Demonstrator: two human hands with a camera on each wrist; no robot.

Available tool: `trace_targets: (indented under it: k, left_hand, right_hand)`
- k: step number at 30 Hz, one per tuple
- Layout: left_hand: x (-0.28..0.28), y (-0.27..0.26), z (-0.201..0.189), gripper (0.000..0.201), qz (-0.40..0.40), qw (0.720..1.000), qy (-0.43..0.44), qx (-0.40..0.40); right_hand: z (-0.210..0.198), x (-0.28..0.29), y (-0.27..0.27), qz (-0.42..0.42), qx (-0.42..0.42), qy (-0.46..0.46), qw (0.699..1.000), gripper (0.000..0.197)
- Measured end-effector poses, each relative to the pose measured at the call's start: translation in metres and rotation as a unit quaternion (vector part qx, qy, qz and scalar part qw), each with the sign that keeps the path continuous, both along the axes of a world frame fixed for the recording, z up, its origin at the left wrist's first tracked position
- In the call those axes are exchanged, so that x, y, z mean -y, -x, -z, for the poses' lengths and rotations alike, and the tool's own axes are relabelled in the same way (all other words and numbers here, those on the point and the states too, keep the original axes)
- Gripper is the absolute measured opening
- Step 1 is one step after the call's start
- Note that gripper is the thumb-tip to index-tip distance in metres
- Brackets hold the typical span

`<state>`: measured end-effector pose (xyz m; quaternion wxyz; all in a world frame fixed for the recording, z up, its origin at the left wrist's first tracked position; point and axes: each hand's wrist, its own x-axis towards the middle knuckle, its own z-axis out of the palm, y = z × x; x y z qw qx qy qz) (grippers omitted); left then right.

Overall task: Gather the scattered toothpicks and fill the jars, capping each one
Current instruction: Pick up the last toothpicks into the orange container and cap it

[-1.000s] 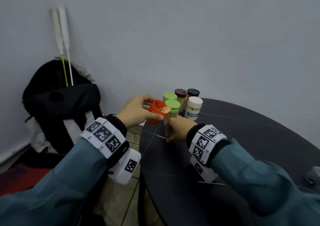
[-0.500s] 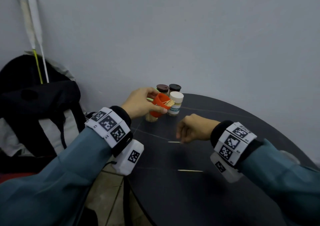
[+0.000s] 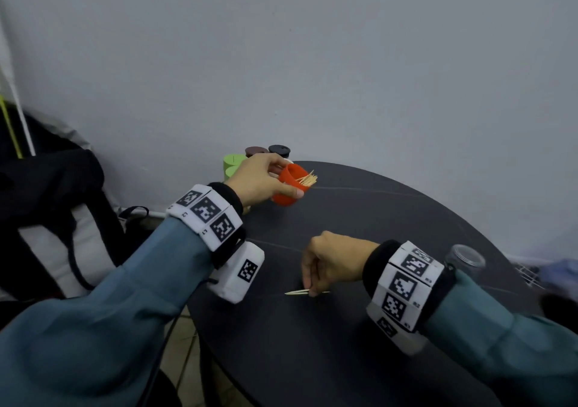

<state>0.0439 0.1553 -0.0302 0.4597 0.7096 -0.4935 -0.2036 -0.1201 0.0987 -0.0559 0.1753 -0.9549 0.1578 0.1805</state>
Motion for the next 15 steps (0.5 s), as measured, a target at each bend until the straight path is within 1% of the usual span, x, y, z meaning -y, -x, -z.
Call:
trace_targets:
  k: [4,9,12,15]
  left_hand:
    - [0.004,0.004,-0.002,0.068,0.005,1.0,-0.002,0.001]
    - [0.008,0.01,-0.003,0.065,0.017,1.0,0.001,0.0]
    - [0.01,0.013,-0.003,0.06,0.024,1.0,0.001,0.0]
    - [0.013,0.015,-0.004,0.058,0.027,1.0,-0.002,0.006]
  right_hand:
    - [0.001,-0.003,0.003,-0.007,-0.015,0.033,0.999,0.012]
    - [0.002,-0.001,0.005,-0.028,-0.03,0.052,0.998,0.015]
    - [0.0,0.007,0.007,-0.012,-0.003,0.048,0.999,0.015]
    - [-0.006,0.016,0.011,0.018,0.045,0.026,0.998,0.009]
